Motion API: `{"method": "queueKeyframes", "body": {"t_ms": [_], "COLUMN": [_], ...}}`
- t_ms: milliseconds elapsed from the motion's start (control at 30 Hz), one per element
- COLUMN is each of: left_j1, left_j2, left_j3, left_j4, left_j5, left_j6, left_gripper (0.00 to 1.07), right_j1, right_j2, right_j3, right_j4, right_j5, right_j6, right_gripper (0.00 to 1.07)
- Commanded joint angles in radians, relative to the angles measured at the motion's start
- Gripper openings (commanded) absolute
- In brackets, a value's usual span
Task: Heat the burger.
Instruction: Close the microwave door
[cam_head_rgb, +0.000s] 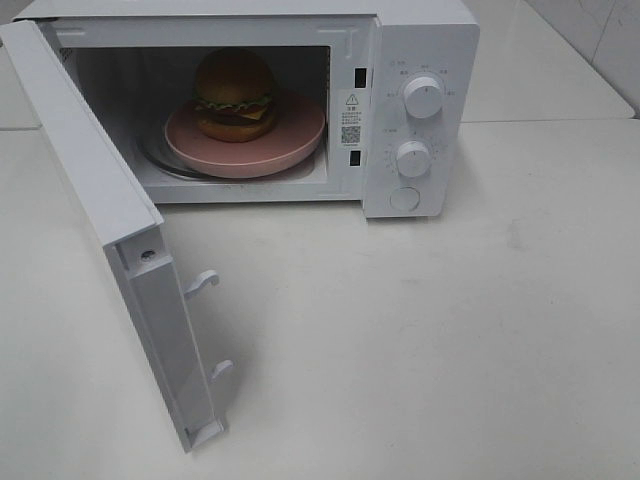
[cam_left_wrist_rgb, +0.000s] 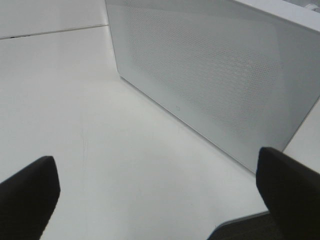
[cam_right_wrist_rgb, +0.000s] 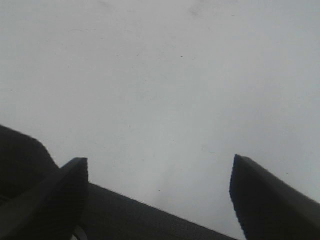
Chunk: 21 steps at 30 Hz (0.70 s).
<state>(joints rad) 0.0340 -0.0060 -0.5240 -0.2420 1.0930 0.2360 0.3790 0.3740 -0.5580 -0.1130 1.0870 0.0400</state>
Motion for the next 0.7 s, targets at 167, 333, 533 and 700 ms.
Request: {"method": "queueKeyframes", "body": {"t_ms": [167, 333, 533, 700], "left_j1": [-0.003, -0.003, -0.003, -0.003], "left_j2": [-0.017, -0.017, -0.017, -0.017], "left_j3": [0.002, 0.002, 0.002, 0.002], "left_j4": [-0.002, -0.002, -0.002, -0.002], "left_j5": [-0.008, -0.008, -0.008, -0.008], "left_j6": [-0.008, -0.008, -0.008, -0.008], "left_gripper": [1.0, 1.0, 1.0, 1.0], "right_j1": [-0.146, -0.203, -0.258, -0.262], "right_j2": [-0.159, -0.229, -0.345, -0.409], "right_j3": [0.021, 0.021, 0.04, 0.057], "right_j4": [0.002, 0.002, 0.047, 0.047], "right_j5": [-0.042, -0.063, -0.112, -0.093], "right_j6": [0.002, 0.006, 0.009, 0.002], "right_gripper": [0.75, 0.75, 0.75, 0.75]}}
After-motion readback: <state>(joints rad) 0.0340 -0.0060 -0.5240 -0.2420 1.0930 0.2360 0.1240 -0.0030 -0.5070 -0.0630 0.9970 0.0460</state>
